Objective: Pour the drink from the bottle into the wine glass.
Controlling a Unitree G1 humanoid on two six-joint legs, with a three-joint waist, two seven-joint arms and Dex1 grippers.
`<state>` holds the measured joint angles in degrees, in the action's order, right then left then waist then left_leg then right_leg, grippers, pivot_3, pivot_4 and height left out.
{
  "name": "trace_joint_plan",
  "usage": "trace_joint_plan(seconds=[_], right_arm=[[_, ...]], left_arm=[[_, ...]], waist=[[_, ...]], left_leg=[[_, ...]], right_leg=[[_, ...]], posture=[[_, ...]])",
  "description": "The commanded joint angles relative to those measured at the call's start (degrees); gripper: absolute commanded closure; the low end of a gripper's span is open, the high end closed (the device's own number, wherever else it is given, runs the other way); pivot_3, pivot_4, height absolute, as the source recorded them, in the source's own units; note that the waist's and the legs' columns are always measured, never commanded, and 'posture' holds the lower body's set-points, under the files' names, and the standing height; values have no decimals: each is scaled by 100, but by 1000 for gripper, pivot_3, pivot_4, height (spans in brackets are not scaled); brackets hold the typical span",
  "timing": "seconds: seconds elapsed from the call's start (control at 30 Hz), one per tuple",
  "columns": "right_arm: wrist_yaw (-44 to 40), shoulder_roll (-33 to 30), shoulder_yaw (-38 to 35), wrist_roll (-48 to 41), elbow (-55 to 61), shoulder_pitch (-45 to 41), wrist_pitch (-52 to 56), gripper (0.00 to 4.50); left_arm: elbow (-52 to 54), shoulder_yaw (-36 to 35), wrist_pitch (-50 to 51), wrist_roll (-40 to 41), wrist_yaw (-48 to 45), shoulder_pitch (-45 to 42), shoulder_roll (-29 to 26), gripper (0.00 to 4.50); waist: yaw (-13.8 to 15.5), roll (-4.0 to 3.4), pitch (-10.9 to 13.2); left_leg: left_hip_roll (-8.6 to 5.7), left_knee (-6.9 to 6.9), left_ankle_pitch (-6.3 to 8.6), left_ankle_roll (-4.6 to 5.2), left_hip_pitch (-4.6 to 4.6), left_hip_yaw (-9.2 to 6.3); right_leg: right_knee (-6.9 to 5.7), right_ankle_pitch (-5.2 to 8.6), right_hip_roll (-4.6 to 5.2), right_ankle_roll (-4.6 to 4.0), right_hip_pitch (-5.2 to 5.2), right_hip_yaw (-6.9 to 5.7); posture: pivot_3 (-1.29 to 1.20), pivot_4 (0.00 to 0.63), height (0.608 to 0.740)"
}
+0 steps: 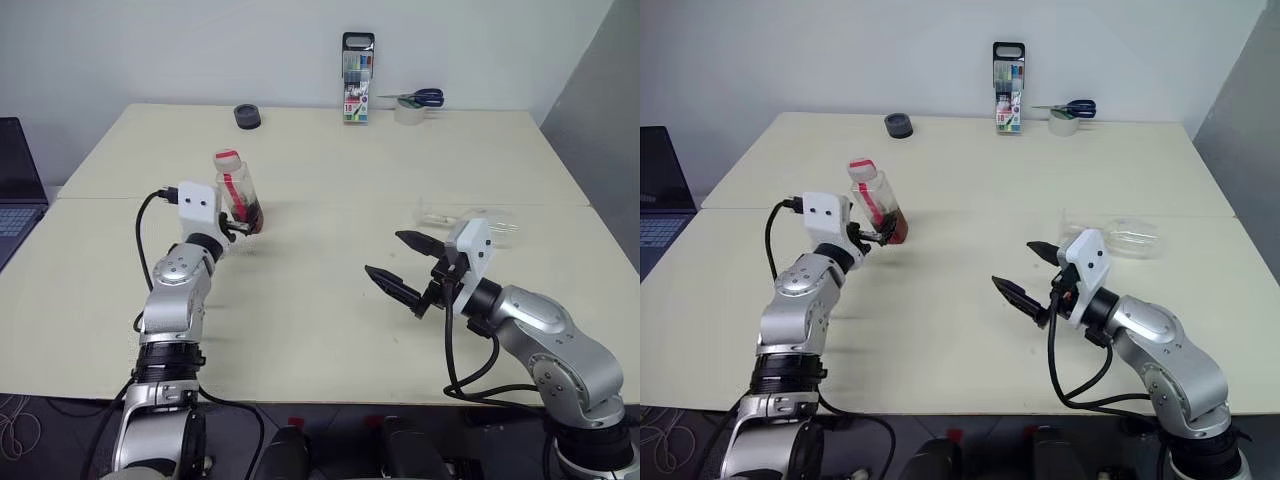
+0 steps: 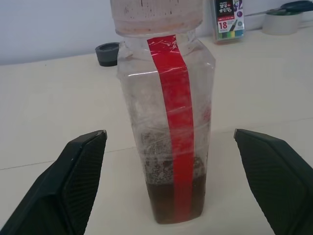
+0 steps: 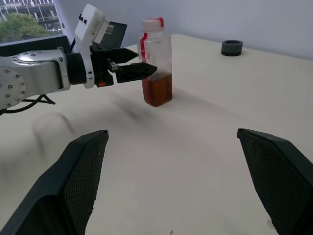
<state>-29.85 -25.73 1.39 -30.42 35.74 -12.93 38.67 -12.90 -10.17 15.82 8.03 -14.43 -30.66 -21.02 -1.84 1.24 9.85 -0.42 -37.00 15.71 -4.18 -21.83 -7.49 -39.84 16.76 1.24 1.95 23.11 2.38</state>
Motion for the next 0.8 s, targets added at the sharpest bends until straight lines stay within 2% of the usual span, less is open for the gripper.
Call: trace_joint_plan(seconds=[0.03,0.5,0.8], right_arm=[[-32,-55,-49,-108,221,-160,-32,0],[-26,48,24,-137,86,-417,-33,0],[-31,62,10,-128,3,-437,-46,0]], left_arm=[[-192,21,-249,-70,18,-324,-33,46],[-1875,31,-873,-184,-2,-1445,-108,46],[-2068,116,-1087,-263,20,-1583,-52,46]], waist=[[0,1,1],[-3,4,2],[-4,4,3]], left_leg=[[0,0,0,0,-1,-2],[-1,0,0,-1,-5,-2],[-1,0,-3,-5,-7,-3]], right_leg=[[0,0,0,0,0,-2],[1,0,0,0,4,-3],[1,0,1,0,5,-3]], posture=[[0,150,740],[0,150,740],[0,150,740]])
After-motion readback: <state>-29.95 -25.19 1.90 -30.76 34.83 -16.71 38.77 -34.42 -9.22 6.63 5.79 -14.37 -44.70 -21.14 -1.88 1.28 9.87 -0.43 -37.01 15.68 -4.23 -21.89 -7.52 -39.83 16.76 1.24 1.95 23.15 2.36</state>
